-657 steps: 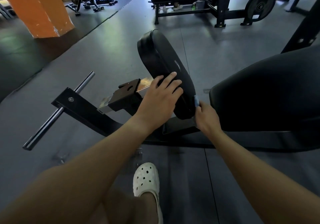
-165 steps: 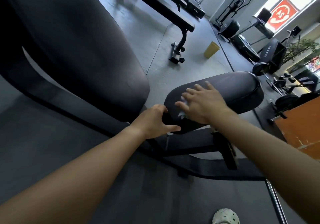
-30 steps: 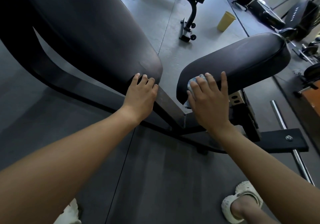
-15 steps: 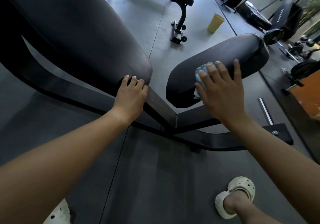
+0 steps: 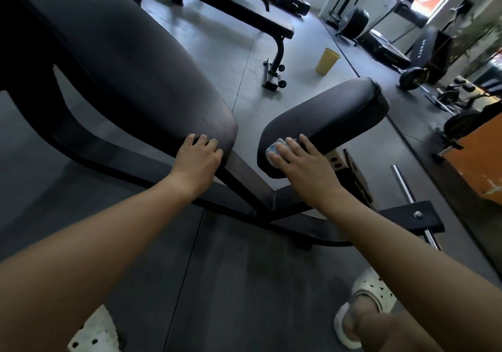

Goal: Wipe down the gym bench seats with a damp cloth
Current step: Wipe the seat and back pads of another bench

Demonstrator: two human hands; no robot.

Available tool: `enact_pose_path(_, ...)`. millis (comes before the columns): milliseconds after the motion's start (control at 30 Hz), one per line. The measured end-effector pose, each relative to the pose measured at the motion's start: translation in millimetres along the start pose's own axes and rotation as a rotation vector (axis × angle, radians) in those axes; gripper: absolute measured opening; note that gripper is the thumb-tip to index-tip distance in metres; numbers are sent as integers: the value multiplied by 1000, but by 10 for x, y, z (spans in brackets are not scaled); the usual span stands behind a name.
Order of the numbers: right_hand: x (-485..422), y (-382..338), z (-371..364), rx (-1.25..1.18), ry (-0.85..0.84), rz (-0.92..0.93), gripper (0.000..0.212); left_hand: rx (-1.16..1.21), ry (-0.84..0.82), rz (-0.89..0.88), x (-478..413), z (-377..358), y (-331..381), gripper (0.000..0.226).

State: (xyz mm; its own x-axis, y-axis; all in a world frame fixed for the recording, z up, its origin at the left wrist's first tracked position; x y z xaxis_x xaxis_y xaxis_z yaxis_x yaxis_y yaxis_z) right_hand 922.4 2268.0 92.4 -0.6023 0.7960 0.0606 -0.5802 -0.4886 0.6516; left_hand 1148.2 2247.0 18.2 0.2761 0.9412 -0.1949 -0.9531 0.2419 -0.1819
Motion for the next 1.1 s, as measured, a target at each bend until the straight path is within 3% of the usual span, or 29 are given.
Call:
enact_pose_path(167,-111,76,179,-231,81,-141,59,-14,-25,45,99,202,-175,33)
enact_pose_path(300,-206,-99,260,-678,286,-293,41,-78,-20,33,214,298,-313,36)
enact_pose_path(467,-530,-471,210,-1097,293,-334,31,-156,-45,28,246,510,-535,51)
enact_pose_path(800,-1401,-643,13,-1424,395,-545,39,-154,0,-78,2,350,-825,60)
enact_pose_path(967,-1772,-1051,108,-1383,413,-313,48,-90,-1,-67,-45,300,-1093,68)
enact_pose_path(1100,-1750,-1082,-111,-1317,433,-287,50,-61,43,-113,-20,275,-1167,64)
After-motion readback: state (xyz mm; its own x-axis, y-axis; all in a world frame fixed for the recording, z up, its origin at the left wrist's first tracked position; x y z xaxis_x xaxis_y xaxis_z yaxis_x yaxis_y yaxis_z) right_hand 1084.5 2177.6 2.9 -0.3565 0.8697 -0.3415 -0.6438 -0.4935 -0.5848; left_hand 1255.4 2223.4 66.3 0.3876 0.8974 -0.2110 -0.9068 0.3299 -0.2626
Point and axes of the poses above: each hand's wrist, its own x-axis away from the middle knuckle, its own z-axis out of the back of the hand, y = z × x, the point moved 4 cm from there along -x, towards the middle knuckle, and after that the axes turned 3 degrees about z, right-handed, at the moved point
